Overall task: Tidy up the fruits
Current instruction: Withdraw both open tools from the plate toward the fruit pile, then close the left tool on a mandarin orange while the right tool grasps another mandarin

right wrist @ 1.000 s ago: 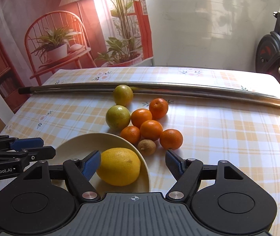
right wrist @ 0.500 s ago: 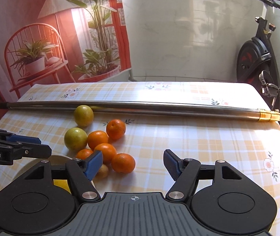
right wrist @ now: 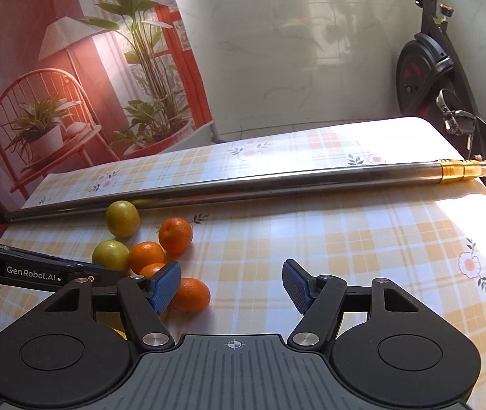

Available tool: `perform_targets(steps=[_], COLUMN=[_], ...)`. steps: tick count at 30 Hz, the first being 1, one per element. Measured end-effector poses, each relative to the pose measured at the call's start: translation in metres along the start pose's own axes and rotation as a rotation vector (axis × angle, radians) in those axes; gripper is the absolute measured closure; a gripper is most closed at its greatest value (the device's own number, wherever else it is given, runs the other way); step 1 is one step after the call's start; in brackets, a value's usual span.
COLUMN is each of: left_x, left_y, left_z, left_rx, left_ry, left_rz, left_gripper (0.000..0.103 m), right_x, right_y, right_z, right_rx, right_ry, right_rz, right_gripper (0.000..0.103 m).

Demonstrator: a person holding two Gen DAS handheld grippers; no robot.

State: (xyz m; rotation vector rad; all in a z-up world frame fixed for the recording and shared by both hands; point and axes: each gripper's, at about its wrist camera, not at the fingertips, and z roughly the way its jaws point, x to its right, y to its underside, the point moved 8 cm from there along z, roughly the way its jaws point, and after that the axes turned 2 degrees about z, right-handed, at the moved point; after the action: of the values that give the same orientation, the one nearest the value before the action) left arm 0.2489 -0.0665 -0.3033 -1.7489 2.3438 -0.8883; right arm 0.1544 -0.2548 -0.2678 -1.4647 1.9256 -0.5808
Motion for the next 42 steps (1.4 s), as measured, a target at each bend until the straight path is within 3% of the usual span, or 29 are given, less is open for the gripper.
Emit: perform_targets(steps=[6,17,19,28,31,42], left_x=[-0.003,0.005,0.005,0.005,0.003,-0.016], left_y=[0.000,0.001,0.002,-0.003,-0.004,0.010], left_z=[0.013,0.035,0.036,0.011,-0.001,-0.034], left_rx=[-0.044,-0.086,-0.071,0.031,0.066,0.152], left_ry=[-0.043,-0.028,-0.041,-0.044,-0.054,-0.113], left_rz=[0.043,0.084,0.102,0.113,0.112,0.096], left_gripper=[0.062,0.061,0.066,0.067,0.067,0.067], right_x=[0.003,0.011,0.012,0.008,0.001,-0.035], right_y=[0.003,0.005,0.005,0.013,0.019,0.021], right_z=[0.001,0.004,0.004,0.014,0.022,0.041], right_rx=[-0.004,-0.014,-0.016,-0.043,-0.071,-0.108], right_ry=[0.001,0.006,0.007,-0.023,-0.027,-0.069], right_rz=[0.011,0.028,0.029,0.040,0.020,-0.051], right_gripper=[0.040,0.040,0.040,0.041,0.046,0.050])
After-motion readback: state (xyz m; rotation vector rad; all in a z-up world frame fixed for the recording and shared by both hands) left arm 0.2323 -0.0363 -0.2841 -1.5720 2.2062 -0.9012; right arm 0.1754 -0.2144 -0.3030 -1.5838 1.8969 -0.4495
